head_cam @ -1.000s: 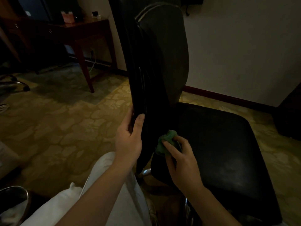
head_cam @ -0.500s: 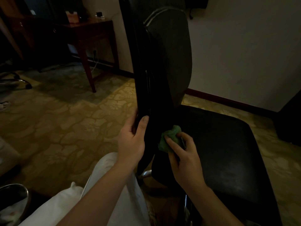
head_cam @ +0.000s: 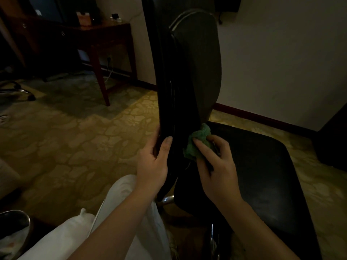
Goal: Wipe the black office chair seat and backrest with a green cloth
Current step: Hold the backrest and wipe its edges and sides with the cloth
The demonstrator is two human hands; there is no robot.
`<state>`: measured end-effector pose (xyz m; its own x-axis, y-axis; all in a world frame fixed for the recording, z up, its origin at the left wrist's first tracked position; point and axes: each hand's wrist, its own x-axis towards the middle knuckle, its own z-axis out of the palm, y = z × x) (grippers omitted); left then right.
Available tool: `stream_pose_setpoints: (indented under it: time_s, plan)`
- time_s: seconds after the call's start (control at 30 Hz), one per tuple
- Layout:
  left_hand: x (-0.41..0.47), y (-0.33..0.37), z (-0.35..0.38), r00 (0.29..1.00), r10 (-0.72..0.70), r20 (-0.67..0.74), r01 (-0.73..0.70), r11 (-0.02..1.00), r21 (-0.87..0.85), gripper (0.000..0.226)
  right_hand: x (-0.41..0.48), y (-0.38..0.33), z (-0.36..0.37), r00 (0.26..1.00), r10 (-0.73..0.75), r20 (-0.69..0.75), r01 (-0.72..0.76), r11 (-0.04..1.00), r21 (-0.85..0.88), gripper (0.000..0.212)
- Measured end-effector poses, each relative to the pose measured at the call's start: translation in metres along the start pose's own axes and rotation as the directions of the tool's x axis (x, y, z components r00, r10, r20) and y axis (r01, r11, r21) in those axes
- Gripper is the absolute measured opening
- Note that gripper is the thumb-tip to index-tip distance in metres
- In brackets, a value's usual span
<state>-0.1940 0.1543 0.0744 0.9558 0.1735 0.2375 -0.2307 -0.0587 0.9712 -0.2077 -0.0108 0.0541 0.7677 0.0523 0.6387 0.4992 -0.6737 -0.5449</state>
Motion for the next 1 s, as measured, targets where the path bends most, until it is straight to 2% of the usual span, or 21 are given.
stream_pose_setpoints:
  time_s: [0.27,0.63,0.8,1.0]
  plan:
    - [0.001,-0.001,0.0,1.0,-0.01,-0.005,0.01,1.0,-0.026,0.04,-0.011,0.014,0.007,0.998,-0.002,0.065,0.006,0.998,-0.064,0.04]
    - [0.0,0.0,-0.001,1.0,-0.006,0.004,0.006,0.999,-0.033,0.042,-0.048,0.032,0.018,0.979,0.063,0.196,-0.029,0.984,-0.175,0.042]
    - [-0.004,-0.009,-0.002,0.998,-0.05,0.023,0.051,0.998,-0.034,0.038,-0.037,0.021,0.008,0.99,0.046,0.134,-0.029,0.991,-0.13,0.041]
    - [-0.016,-0.033,-0.007,0.988,-0.153,0.009,0.153,0.988,-0.018,0.047,-0.013,0.006,0.003,0.996,-0.013,0.084,0.021,0.995,-0.101,0.04]
